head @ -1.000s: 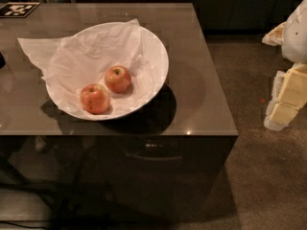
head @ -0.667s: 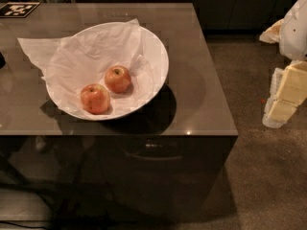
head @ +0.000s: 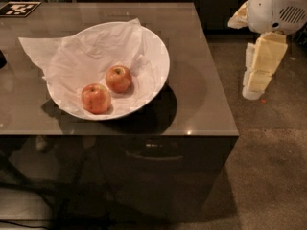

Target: Pick apple from white bowl

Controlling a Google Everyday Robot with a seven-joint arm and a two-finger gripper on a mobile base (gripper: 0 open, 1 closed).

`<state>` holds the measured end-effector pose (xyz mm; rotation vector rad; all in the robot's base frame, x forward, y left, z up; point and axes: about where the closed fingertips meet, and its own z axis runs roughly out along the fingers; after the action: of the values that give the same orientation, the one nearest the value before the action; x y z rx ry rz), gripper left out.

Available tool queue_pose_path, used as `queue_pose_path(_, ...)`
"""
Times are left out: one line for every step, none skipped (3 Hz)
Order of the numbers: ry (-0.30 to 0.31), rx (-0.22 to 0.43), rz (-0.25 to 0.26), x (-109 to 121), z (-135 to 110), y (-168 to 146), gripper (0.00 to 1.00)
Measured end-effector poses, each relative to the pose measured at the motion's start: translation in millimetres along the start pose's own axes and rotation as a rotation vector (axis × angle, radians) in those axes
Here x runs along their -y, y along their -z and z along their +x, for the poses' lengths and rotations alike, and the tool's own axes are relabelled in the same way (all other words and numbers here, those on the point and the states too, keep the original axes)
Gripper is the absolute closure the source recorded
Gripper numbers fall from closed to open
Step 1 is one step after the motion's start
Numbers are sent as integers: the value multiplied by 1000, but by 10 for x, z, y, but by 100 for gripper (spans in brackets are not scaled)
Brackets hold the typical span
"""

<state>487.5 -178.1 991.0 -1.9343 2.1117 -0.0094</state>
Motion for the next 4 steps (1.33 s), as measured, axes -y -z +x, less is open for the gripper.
queue_pose_path(84, 18, 39, 455, -340, 39, 0)
queue_pose_path(187, 46, 95, 834, -819, 120, 0)
queue_pose_path(199, 73, 139, 935, -964, 161, 0)
queue_pose_path(199, 73, 139, 936, -965, 161, 0)
